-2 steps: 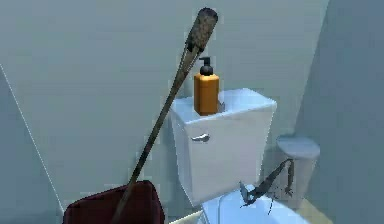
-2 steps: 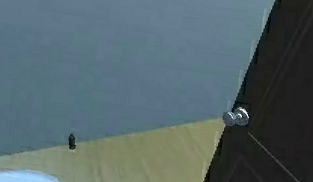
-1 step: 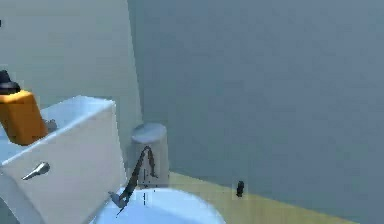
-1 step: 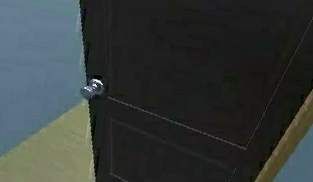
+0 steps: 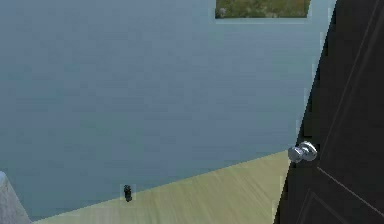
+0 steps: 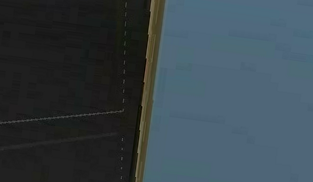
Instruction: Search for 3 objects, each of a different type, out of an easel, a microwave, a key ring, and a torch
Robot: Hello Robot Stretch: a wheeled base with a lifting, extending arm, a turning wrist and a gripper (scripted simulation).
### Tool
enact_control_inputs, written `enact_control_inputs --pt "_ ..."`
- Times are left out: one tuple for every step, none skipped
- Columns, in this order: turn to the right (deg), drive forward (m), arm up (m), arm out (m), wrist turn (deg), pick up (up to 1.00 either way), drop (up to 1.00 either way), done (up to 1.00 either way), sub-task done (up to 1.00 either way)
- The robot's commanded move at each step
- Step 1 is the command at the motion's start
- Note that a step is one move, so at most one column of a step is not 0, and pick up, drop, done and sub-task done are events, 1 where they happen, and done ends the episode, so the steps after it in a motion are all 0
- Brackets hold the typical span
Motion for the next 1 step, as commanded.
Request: enact_control_inputs --pt "0.0 0.80 0.00 0.00 0.0 0.00 0.00 0.00 0.00"
